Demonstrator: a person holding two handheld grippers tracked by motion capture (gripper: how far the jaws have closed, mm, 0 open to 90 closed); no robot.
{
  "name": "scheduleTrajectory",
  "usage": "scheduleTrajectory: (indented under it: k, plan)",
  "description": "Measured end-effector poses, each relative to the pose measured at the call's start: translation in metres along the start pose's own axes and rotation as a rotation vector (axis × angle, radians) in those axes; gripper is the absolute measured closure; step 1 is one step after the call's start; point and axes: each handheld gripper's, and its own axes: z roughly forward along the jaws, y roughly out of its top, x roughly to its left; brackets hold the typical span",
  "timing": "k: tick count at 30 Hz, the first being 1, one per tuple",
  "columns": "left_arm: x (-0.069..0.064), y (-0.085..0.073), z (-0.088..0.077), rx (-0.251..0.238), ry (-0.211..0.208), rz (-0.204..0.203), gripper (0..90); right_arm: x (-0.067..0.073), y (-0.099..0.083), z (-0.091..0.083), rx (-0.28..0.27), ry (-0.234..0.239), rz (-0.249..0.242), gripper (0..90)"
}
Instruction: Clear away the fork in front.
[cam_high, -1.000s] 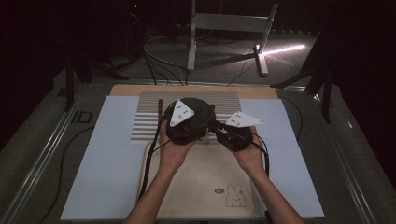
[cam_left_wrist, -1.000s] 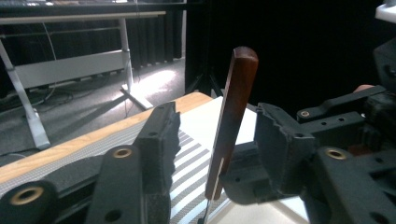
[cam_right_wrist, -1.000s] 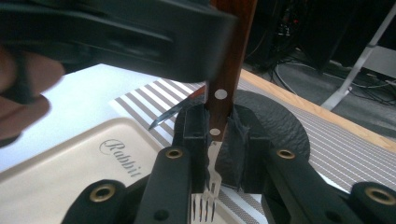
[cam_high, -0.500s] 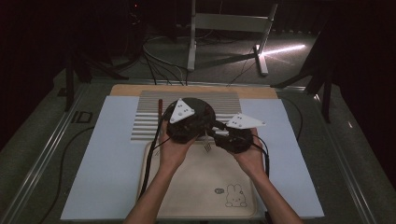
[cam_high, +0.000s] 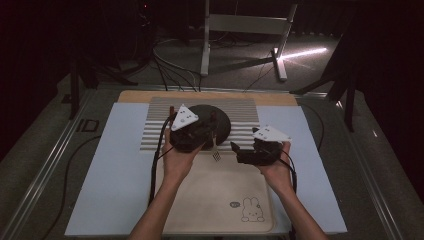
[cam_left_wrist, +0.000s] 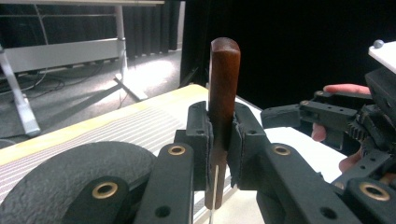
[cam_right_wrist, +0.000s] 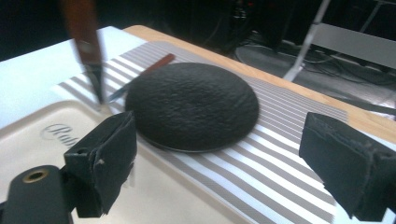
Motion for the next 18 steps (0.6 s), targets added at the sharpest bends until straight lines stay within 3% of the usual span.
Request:
scheduleTrajectory:
  k: [11,12,18]
  plan:
    - [0.01,0.001,-0.007,0.012,-0.008,-0.026,80.1,-0.017,-0.022,-0.01,-0.004,-0.083,0.034,11.3]
    - [0.012,0.001,-0.009,0.02,-0.014,-0.03,80.1,-0.024,-0.024,-0.015,-0.005,-0.095,0.043,11.3]
    - [0.021,0.001,-0.016,0.043,-0.025,-0.027,80.1,-0.033,-0.03,-0.026,-0.018,-0.129,0.037,11.3]
